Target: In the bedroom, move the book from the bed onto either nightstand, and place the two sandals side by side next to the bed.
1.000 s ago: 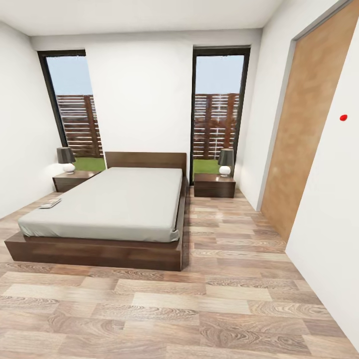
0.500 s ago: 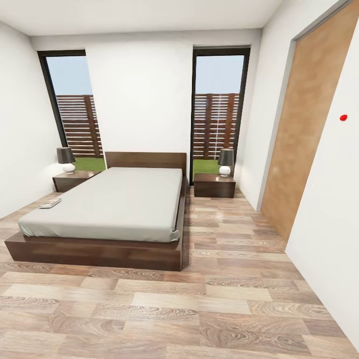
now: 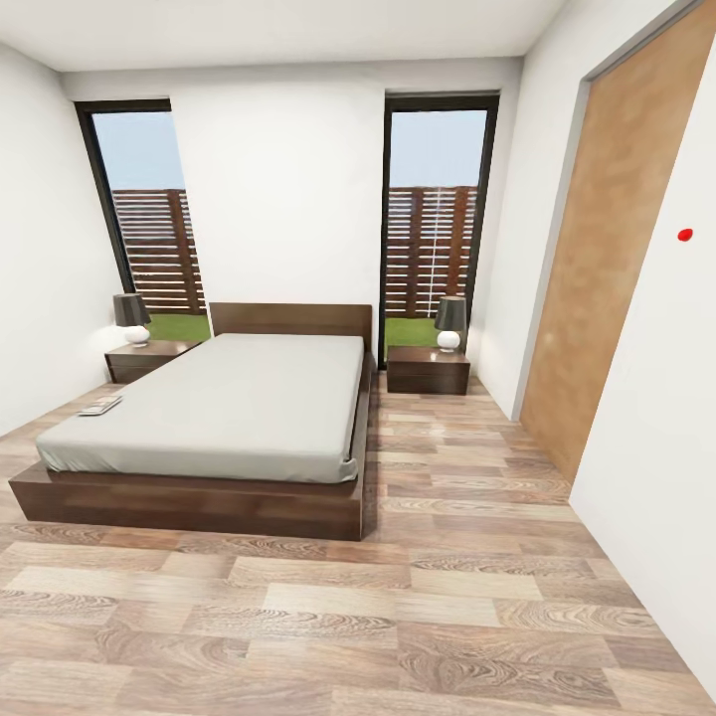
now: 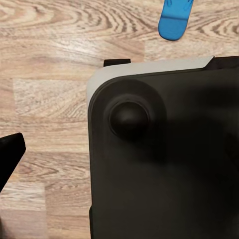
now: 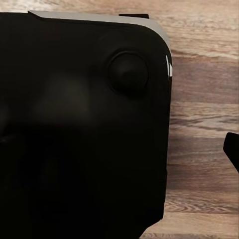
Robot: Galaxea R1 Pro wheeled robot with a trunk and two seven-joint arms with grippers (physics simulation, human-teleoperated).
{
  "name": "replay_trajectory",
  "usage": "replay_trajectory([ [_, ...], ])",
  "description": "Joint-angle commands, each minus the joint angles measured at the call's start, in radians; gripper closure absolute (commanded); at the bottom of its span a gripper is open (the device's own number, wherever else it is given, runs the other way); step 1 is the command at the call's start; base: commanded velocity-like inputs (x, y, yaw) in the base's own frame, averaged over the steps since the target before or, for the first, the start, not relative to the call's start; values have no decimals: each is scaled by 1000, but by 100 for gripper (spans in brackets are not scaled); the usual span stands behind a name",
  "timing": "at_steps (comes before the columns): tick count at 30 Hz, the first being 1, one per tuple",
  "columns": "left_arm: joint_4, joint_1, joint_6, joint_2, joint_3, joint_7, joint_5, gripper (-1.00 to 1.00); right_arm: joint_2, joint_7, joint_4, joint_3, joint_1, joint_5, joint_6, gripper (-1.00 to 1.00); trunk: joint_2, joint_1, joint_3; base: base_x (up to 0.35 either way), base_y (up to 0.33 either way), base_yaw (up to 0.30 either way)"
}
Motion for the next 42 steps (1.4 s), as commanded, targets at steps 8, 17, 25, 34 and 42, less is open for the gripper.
replay_trajectory([
  [8,0,0,2,0,0,-2,-2,-100,-1,1,0,-1,0,0,-3,-100,0,0,-1,0,0,0],
  [17,0,0,20,-1,1,-6,-3,-100,-2,1,0,0,0,0,-3,-100,0,0,-1,0,0,0],
  [25,-2,-26,110,-3,1,-10,0,-100,-2,1,0,0,0,0,-3,-100,0,0,-1,0,0,0],
  [34,-54,-106,247,-3,1,-27,3,-100,-2,1,0,4,0,0,-4,-100,0,0,-1,0,0,0],
  [42,-107,-195,343,-3,1,-35,3,-100,-3,1,-1,6,0,0,-5,-100,0,0,-1,0,0,0],
])
